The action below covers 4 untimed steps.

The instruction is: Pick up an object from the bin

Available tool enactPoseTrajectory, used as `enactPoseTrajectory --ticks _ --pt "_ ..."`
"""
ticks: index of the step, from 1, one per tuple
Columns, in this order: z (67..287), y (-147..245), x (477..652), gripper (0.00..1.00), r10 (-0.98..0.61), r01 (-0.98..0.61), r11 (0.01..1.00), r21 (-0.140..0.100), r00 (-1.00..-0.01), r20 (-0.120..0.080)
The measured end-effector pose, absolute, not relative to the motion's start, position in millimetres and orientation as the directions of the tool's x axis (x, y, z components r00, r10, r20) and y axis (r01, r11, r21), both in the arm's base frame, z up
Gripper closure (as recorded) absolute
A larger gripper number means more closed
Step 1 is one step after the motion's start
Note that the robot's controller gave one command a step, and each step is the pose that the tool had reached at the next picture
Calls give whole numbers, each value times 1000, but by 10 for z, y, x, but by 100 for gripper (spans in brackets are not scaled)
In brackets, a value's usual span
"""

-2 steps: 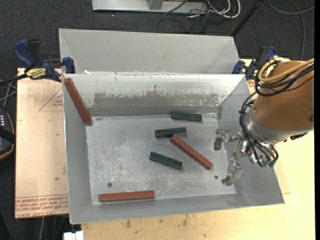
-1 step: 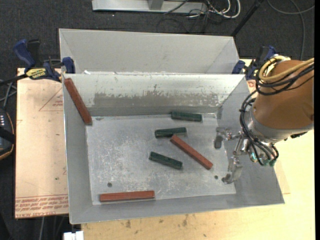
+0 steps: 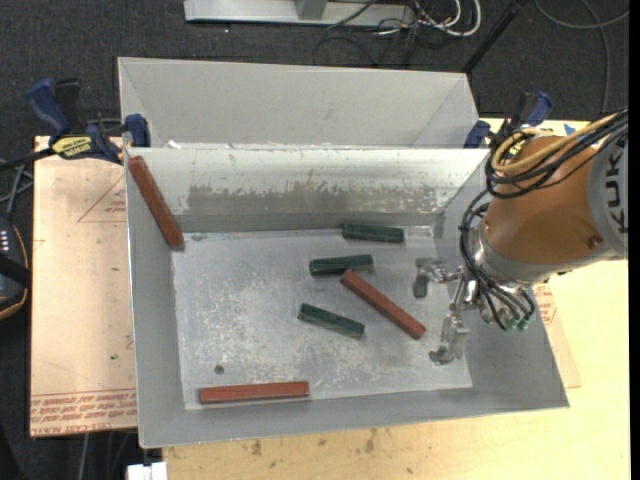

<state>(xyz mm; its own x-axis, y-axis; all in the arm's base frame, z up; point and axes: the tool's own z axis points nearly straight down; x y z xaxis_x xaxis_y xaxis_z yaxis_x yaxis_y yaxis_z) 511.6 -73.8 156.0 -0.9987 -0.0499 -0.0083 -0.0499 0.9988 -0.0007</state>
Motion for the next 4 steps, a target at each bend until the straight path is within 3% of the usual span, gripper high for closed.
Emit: enactPoseTrajectory --ticks 1,2,3,4 --pt "709 -682 4795 100 -49 -49 999 1 -999 0" --pt "733 -682 4845 0 -48 -48 999 -1 -999 -18" --pt "734 -681 4845 0 -49 -49 999 -1 -999 -18" --pt "1261 -854 5189 0 -85 -85 996 2 -996 2"
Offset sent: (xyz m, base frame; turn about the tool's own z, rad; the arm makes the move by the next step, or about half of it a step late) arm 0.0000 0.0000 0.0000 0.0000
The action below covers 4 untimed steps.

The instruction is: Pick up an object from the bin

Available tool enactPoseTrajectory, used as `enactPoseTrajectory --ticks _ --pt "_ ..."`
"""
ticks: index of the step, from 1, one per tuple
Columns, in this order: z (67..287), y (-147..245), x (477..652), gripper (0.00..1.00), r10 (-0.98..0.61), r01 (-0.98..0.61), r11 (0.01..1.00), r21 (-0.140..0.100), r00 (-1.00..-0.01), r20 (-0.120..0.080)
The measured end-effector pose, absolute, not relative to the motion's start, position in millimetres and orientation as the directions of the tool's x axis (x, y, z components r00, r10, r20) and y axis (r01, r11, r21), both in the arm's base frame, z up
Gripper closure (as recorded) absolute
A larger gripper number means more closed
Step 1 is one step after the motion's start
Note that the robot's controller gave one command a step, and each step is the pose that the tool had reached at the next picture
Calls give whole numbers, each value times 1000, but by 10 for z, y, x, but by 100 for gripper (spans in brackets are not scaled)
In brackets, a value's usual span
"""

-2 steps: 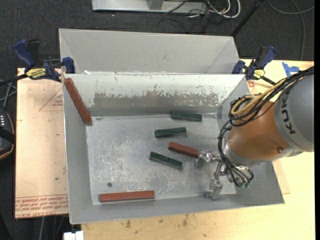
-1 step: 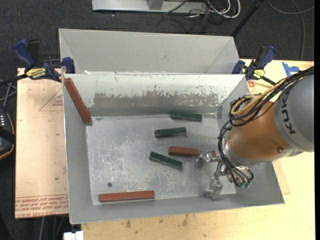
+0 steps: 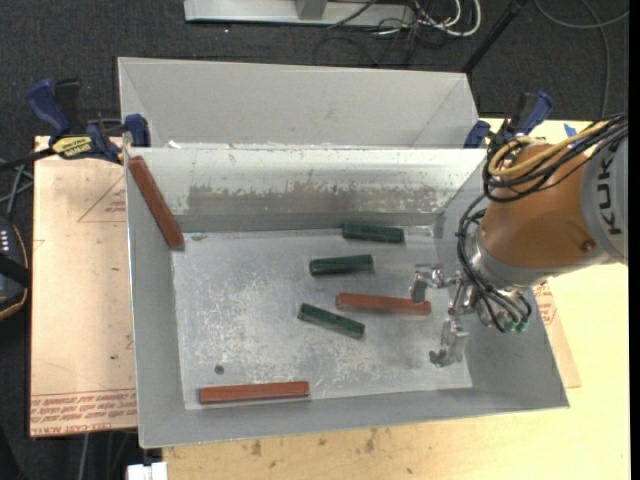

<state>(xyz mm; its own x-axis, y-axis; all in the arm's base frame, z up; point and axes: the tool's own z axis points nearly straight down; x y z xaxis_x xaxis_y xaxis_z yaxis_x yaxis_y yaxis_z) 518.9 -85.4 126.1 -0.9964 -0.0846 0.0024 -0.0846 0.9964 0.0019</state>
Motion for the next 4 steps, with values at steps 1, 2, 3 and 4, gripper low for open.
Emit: enactPoseTrajectory --ticks 1,2,3,4 --pt "1610 -1313 5194 0 -35 -35 999 0 -999 -6" --pt "1159 -1007 5564 0 -16 -16 1000 -4 -1000 -10" --pt "703 -1078 5393 100 140 140 990 1 -990 -1" --pt "703 -1077 5393 100 140 140 990 0 -990 -2"
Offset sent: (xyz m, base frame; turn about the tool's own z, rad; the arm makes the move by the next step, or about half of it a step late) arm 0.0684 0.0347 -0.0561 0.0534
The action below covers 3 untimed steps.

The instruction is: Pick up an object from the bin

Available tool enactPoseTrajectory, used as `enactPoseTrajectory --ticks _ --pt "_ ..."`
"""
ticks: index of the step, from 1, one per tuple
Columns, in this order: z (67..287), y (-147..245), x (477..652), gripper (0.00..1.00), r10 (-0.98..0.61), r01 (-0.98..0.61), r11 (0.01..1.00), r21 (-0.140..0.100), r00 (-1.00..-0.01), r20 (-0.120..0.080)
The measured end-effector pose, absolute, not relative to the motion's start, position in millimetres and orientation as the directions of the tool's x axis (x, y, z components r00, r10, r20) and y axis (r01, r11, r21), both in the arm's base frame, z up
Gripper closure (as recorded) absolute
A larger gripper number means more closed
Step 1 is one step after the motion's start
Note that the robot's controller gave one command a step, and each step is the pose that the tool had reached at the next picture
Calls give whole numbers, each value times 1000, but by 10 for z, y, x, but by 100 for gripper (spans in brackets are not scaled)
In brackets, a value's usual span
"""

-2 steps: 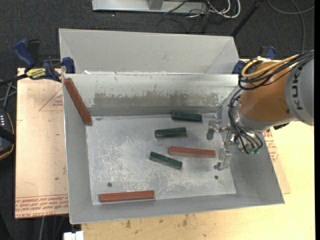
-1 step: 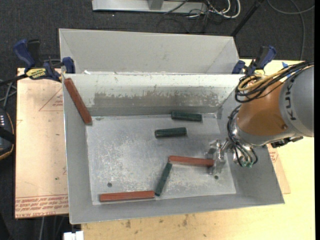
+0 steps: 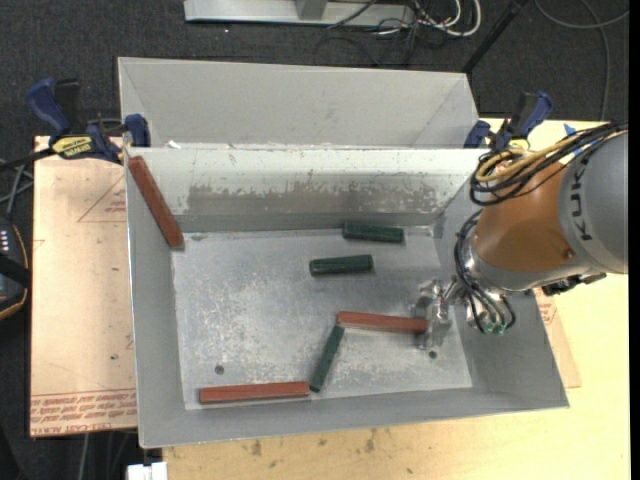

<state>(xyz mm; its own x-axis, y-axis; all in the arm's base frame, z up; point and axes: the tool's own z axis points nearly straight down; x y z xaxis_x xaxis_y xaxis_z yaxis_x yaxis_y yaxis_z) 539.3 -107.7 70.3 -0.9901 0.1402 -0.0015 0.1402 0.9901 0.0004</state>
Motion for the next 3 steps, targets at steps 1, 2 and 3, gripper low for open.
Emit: enactPoseTrajectory --ticks 1,2,3 --pt "1983 -982 4915 100 121 121 993 0 -993 -2" --pt "1983 -982 4914 100 121 121 993 0 -993 -2" --pt "2046 -993 4992 100 48 48 999 1 -999 2"
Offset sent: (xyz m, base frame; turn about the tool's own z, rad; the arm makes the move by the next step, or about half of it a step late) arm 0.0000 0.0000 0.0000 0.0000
